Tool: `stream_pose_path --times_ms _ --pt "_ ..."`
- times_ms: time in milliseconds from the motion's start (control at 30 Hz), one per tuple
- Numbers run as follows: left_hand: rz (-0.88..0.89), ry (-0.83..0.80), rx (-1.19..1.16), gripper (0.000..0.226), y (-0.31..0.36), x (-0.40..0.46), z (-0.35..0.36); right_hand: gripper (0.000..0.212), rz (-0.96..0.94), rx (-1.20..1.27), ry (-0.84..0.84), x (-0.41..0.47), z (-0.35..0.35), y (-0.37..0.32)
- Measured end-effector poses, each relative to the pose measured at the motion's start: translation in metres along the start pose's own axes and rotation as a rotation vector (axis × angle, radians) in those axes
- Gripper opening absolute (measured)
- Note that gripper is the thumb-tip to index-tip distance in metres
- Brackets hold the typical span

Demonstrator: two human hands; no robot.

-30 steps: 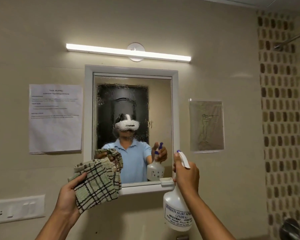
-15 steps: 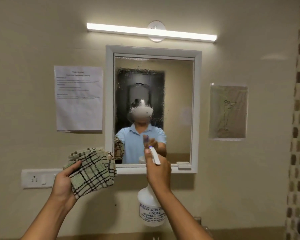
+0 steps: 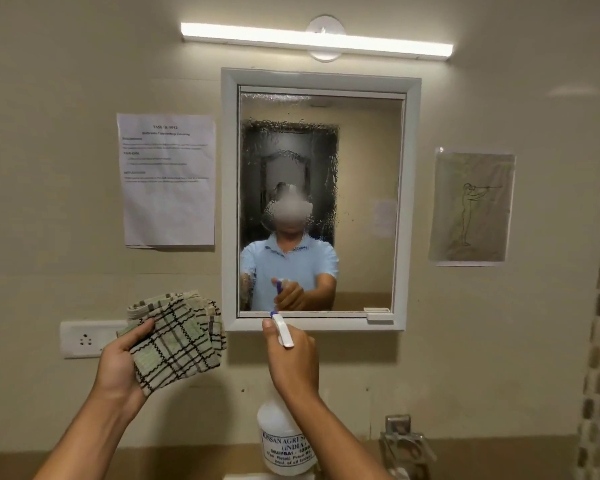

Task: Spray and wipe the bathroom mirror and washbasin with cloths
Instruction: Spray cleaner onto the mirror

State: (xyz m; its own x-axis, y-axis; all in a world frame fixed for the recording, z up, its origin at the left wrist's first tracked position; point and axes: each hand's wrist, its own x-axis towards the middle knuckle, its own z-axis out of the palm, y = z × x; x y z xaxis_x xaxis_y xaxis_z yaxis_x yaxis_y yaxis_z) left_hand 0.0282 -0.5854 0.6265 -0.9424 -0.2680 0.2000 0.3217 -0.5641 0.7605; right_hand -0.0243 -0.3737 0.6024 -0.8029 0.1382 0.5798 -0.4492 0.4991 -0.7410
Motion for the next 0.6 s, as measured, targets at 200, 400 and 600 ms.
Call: stream_pose_path --times_ms 200,400,600 --pt "-0.051 -0.065 -0.002 0.054 -0.025 0.003 0.026 0.045 0.076 0.005 0.146 0.016 -0.047 0.035" --pt "-0.107 -0.105 -0.012 0.050 -0.052 0.008 0.053 0.041 0.112 -0.042 0.284 0.031 -0.111 0.063" --pt "-0.147 -0.108 -0.002 0.045 -0.070 0.013 0.069 0.054 0.182 -0.035 0.377 0.030 -0.140 0.094"
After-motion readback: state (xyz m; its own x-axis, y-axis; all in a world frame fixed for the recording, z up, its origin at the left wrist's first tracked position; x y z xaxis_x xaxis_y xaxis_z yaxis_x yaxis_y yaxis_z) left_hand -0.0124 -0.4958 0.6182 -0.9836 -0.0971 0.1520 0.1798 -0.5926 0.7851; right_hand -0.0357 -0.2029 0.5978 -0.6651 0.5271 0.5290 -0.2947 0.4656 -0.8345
